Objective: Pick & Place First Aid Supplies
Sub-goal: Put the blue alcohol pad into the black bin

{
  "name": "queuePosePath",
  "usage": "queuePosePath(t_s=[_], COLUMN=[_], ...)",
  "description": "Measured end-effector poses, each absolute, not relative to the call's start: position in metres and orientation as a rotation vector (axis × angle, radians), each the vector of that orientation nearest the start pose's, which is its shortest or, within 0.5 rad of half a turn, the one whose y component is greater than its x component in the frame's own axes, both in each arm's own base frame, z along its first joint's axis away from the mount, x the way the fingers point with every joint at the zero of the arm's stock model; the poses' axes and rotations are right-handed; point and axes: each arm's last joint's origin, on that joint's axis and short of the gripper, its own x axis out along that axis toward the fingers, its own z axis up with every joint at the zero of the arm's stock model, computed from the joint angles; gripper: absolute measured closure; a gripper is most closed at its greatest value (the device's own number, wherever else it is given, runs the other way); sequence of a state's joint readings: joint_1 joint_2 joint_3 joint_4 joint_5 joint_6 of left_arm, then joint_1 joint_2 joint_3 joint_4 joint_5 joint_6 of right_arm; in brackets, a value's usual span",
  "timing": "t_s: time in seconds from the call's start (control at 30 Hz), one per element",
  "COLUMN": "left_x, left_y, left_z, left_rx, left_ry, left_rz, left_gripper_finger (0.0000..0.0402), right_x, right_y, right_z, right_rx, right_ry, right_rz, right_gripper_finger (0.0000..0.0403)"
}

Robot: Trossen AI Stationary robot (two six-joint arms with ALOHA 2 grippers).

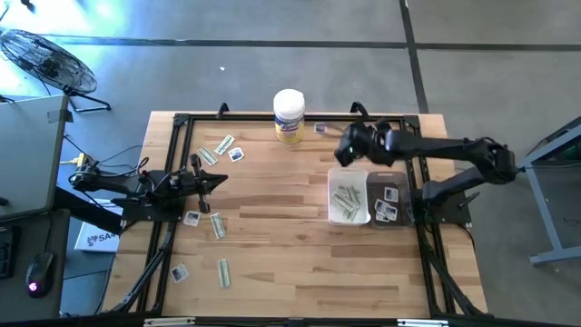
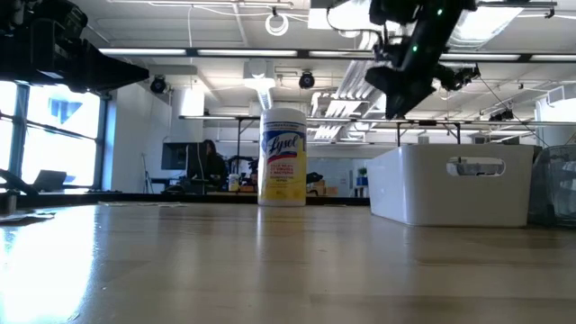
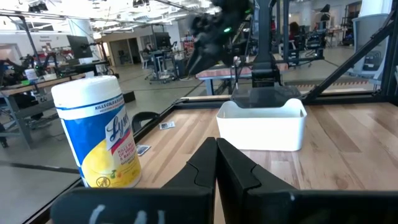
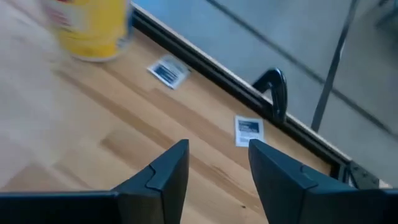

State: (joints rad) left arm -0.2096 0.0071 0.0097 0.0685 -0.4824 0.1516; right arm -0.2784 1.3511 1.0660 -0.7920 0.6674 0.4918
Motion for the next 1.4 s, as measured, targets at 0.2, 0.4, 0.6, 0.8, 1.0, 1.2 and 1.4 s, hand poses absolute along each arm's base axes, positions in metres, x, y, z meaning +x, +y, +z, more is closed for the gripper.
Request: queuePosePath(t_s=[0.2,0.4,0.6,0.8,1.0,1.2,1.4], left_x=[0.095,0.095,0.095,0.095,0.095,0.095,0.095], left_y=[-0.006,-0.006,-0.006,-0.006,-0.006,-0.006,-0.006], left_z=[0.173,0.173,0.173,0.173,0.173,0.173,0.173], left_rx=[0.127,0.127,0.126,0.126,0.126,0.126,0.126], left_ry=[-0.046,-0.046,-0.046,-0.047,-0.046,-0.046,-0.046], left_rz=[0.277,0.277,0.277,0.277,0.277,0.277,0.277], left_gripper_finger=[0.0401,0.0401,0.0401,0.0401,0.0401,0.0401,0.0401], right_x=[0.238,0.234,0.225,0.225,0.222,0.213,0.211], right_y=[-0.146,-0.204,-0.239,-0.25,-0.261,-0.268,-0.273], right_z=[0.245,0.204,0.164,0.143,0.143,0.133,0.124], right_rx=[0.329,0.585,0.731,0.687,0.681,0.801,0.867], right_ry=[0.951,0.973,1.009,1.06,0.987,0.983,0.989], right_rz=[-1.143,-1.102,-1.105,-1.14,-1.192,-1.167,-1.152], right_gripper_finger=[0.0248,0.0249,0.0249,0.0249,0.0252,0.0269,0.0288])
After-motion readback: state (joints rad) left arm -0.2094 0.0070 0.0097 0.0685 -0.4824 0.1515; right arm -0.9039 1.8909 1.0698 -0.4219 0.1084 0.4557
